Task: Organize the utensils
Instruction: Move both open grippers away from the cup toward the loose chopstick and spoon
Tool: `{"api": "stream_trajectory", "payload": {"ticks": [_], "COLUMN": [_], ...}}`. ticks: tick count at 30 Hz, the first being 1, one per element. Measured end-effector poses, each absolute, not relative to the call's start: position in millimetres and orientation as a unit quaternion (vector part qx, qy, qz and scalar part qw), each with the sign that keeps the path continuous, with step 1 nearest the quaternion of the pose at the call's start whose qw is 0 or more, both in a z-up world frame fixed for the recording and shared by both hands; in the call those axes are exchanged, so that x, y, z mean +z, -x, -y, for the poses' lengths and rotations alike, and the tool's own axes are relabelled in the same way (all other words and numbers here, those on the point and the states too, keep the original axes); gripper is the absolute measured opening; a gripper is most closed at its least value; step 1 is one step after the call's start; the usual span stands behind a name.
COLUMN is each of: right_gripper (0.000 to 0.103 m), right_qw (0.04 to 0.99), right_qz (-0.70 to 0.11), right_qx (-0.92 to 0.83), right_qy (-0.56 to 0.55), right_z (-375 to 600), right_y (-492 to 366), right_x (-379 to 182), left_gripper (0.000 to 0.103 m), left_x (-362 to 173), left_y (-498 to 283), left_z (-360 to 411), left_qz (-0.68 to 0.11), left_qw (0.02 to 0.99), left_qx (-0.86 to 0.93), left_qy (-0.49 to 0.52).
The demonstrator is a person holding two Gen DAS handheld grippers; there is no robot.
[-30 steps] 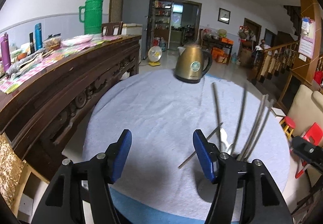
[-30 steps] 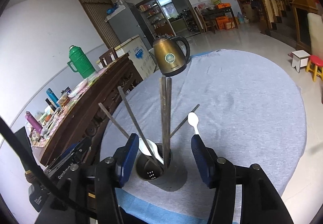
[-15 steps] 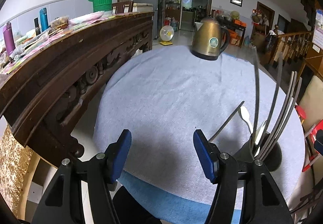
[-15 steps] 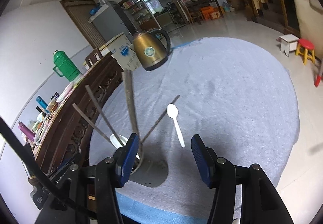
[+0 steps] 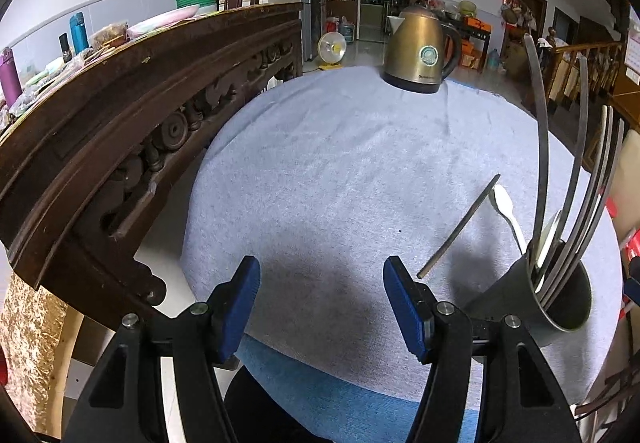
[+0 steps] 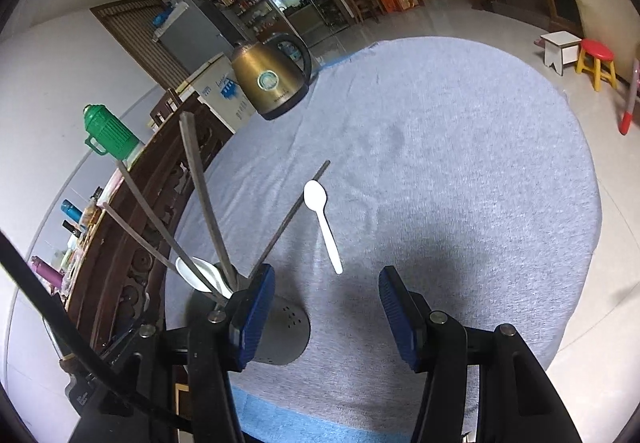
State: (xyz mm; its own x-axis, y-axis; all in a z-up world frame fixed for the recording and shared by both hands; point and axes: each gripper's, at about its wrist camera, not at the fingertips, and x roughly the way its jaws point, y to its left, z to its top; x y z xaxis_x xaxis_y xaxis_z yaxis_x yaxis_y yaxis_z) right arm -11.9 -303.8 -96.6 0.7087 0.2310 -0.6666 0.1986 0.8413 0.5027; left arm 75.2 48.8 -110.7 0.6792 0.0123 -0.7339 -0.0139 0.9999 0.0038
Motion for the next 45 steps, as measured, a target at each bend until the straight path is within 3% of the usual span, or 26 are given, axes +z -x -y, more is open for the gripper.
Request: {"api": "stream_trajectory", "payload": {"ticks": [31, 43, 45], "right_gripper": [0.058, 0.057, 0.053], "right_qw": [0.852, 0.871, 0.866], "right_qz": [-0.438, -0.437, -0.446], "right_qx": [-0.003, 0.039, 0.053], "right_qy": [-0.286, -0.22, -0.22], "right_z": [311, 305, 304], "right_y": [-43, -96, -110], "right_x": [-144, -144, -150], "left_gripper": [0.068, 0.069, 0.069], "left_x": [-138, -137, -139], "left_y": [-128, -157, -162], "left_z": [-44, -48, -50], "left_qz": [-0.426, -0.424, -0.429], "left_qw": [0.902, 0.9, 0.898], "left_qx": [0.027, 0.034, 0.035], "left_qy": [-0.072, -0.092, -0.091]}}
